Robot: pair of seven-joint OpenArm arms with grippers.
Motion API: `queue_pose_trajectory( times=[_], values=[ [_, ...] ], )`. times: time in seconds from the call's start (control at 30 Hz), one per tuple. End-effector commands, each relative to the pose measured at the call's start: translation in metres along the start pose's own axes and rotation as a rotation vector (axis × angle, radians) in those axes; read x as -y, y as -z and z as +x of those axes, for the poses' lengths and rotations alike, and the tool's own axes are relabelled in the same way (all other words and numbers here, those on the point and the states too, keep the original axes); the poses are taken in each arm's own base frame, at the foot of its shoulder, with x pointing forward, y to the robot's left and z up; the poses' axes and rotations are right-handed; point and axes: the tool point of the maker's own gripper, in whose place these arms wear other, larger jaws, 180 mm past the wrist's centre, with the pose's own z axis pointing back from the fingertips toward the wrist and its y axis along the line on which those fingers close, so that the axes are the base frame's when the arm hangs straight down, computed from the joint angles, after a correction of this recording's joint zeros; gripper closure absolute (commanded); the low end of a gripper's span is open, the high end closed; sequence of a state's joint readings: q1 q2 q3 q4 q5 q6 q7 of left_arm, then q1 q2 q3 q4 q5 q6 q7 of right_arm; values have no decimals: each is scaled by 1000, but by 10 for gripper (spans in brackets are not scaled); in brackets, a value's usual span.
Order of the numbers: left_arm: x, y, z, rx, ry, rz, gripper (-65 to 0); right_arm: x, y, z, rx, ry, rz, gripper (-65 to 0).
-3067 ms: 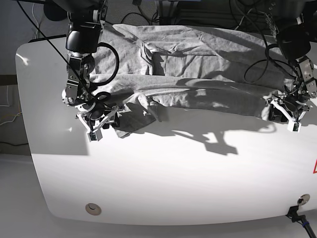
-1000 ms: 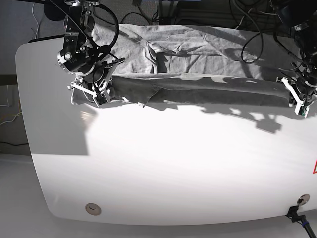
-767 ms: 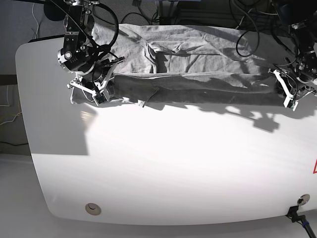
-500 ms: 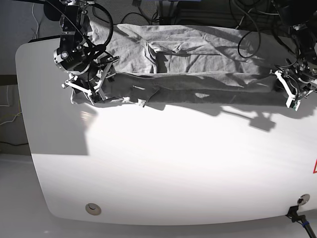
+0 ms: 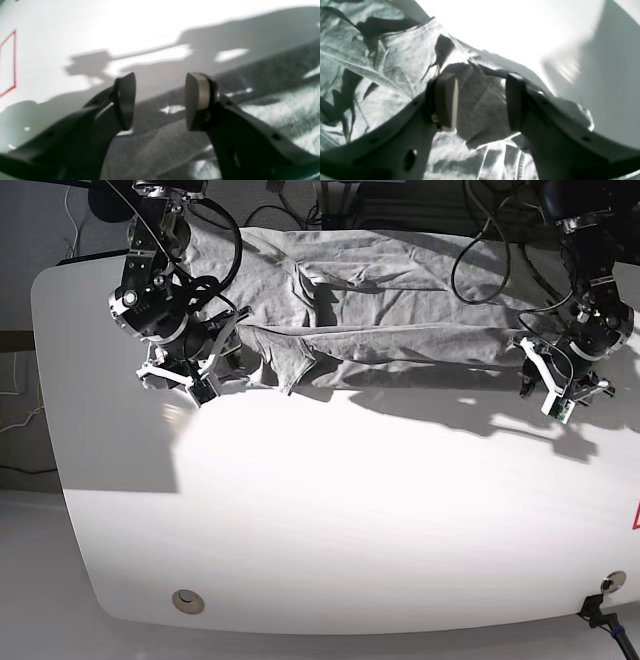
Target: Fold the T-shirt properly
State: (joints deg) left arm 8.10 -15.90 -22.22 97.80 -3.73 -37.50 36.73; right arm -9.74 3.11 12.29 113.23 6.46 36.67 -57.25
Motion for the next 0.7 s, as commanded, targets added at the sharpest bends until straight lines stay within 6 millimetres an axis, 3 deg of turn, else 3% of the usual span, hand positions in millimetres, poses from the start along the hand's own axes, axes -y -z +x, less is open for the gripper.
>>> queue_pose_trajectory(
  times=[0.0,0.1,0.13,0.27,0.4,0.47,0.67],
  values=[
    [10,-5,-2,1,19,-12,-223,-9,3,-8,1,21,27,-215],
    [26,-4,-19,-36,13,-49,-212,-21,11,-31,-29,58,69,-28],
    [28,-3,-25,-50,3,-57,-212,-24,15,-39,-46,71,80,0],
    [32,9,-59,-133,-55,-88,-212,-27,31,-66,-84,117,118,0],
    [19,23,-68,-168,-89,-87,-212,-16,45,-76,-91,142,123,0],
    [11,30,-70,-179,-107,-84,-212,-8,51,-76,-96,146,119,0],
    [-4,57,-46,-116,-159,-85,-212,18,64,-53,-71,131,92,0]
  ],
)
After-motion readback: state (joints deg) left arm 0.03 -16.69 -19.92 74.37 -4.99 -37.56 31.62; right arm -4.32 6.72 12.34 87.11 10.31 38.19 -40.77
